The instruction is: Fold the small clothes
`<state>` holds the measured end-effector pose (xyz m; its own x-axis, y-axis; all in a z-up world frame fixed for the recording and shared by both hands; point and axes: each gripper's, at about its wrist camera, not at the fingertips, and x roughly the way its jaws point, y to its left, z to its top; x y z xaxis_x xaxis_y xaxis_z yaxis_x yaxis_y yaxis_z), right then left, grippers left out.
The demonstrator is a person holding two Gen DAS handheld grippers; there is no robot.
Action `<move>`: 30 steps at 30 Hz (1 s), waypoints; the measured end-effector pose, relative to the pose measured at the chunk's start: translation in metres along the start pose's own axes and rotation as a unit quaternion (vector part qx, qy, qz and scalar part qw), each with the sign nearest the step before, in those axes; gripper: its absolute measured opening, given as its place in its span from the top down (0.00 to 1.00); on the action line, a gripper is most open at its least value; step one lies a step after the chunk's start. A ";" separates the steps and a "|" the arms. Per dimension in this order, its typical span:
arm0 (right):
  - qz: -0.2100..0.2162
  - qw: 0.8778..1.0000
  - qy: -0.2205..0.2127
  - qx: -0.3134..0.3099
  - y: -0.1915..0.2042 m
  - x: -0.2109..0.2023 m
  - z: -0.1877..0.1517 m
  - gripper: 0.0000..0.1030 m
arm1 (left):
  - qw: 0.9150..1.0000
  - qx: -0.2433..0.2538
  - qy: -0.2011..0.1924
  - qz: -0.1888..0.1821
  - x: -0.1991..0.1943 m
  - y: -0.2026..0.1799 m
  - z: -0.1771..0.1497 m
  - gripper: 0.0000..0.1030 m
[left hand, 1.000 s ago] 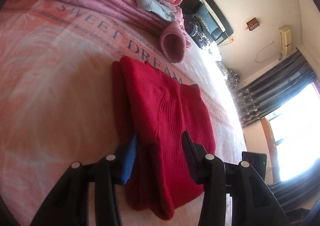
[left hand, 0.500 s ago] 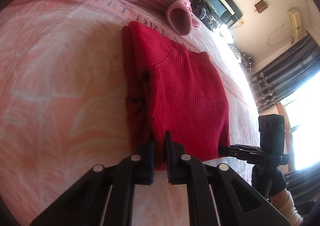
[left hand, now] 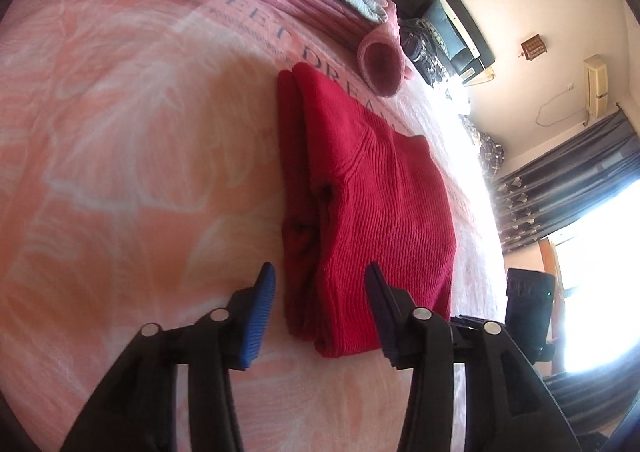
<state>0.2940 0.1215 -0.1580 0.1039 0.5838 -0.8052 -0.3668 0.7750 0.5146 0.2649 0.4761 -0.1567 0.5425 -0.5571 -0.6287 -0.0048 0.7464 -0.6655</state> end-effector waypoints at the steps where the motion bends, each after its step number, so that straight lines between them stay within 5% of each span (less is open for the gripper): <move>1: 0.000 1.000 0.000 0.000 0.000 0.000 0.000 0.73 | 1.000 -0.005 0.005 -0.009 0.003 0.001 0.005 0.47; 7: 0.003 1.000 -0.002 0.000 0.000 0.001 -0.001 0.73 | 0.996 -0.068 0.034 -0.047 0.040 0.023 0.030 0.46; 16: 0.019 1.000 -0.005 0.006 -0.005 0.001 -0.001 0.71 | 0.991 -0.058 0.064 -0.105 0.088 0.015 0.054 0.46; 22: 0.076 0.996 -0.010 0.039 -0.013 -0.009 0.003 0.62 | 0.987 -0.031 0.086 -0.136 0.114 -0.006 0.059 0.45; 30: 0.150 0.980 -0.062 0.114 -0.042 -0.031 0.034 0.36 | 0.984 -0.028 0.090 -0.149 0.115 -0.005 0.059 0.46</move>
<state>0.3377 0.0796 -0.1446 0.1397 0.8079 -0.5725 -0.1839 0.5893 0.7867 0.3770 0.4301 -0.2018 0.3698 -0.8070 -0.4605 0.0820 0.5220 -0.8490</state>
